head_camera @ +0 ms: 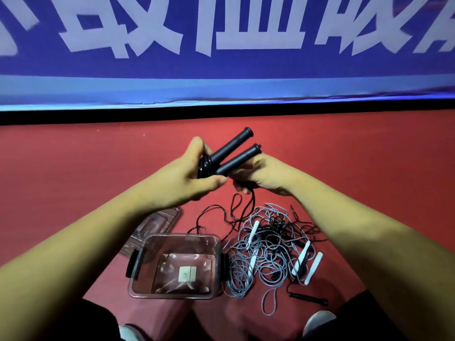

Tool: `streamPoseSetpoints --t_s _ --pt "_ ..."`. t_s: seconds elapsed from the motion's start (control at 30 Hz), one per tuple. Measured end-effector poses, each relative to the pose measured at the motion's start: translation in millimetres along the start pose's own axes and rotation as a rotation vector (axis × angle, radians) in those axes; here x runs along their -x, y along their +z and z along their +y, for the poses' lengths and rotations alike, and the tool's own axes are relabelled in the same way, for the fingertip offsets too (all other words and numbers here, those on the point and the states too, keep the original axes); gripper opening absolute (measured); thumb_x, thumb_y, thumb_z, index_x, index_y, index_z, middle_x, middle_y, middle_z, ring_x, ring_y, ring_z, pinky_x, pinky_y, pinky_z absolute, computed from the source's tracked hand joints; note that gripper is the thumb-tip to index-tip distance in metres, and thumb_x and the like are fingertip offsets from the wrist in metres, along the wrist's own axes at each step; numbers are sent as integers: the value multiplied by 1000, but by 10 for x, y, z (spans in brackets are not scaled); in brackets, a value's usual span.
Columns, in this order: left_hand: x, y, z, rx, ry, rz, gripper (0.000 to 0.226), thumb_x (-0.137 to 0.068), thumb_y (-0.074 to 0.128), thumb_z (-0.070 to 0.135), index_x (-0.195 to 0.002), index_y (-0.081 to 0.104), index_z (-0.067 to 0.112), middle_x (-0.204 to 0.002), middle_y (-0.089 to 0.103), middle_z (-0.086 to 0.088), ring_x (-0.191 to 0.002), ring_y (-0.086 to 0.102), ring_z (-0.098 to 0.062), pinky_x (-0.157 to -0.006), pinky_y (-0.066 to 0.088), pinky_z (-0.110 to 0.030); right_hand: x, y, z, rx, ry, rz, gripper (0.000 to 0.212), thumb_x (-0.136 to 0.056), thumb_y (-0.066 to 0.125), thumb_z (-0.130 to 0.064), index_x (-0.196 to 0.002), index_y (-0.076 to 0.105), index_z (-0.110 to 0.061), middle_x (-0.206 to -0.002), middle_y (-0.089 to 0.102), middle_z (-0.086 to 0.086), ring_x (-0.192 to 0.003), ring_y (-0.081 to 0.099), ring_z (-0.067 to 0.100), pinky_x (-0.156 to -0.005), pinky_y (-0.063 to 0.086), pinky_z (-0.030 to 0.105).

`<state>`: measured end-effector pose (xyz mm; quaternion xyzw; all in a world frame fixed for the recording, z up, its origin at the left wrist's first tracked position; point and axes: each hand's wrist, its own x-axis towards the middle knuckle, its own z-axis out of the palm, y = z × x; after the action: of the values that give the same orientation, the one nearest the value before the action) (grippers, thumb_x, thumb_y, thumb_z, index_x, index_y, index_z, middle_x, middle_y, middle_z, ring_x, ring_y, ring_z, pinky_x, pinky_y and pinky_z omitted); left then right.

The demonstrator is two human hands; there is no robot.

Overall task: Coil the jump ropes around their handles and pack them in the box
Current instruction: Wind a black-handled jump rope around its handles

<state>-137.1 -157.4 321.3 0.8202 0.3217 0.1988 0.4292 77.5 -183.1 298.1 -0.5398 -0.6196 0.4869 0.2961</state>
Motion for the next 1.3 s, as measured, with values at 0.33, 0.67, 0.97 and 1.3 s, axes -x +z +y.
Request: streamPoseSetpoints --t_s 0.33,0.67,0.97,1.3 --pt "-164 -203 -209 358 -263 250 36 -89 64 -4 -97 34 14 -82 50 -20 -56 50 -22 -49 42 -34 -60 159 -38 384 5 -13 27 -102 49 -31 -109 70 -16 -49 44 -10 -44 41 4 -51 36 16" --pt "-257 -28 -477 -606 -157 72 40 -78 71 6 -112 53 15 -91 63 -6 -77 55 -27 -63 33 -30 19 319 -232 840 -99 -35 16 -94 59 -26 -79 60 -19 -65 56 0 -66 55 23 -59 44 33" --pt "-231 277 -342 -602 -90 -135 36 -75 76 57 -85 52 32 -63 56 6 -58 52 -5 -53 35 -18 -21 75 -269 748 -182 86 12 -77 76 -33 -85 75 -25 -80 70 -7 -78 61 15 -70 51 33" --pt "-28 185 -148 -193 -41 -277 42 -83 75 40 -107 48 19 -84 63 -7 -70 55 -16 -70 49 -42 -20 -230 -144 201 -148 22 6 -81 77 -12 -83 72 -9 -58 59 -11 -50 45 -1 -52 36 15"
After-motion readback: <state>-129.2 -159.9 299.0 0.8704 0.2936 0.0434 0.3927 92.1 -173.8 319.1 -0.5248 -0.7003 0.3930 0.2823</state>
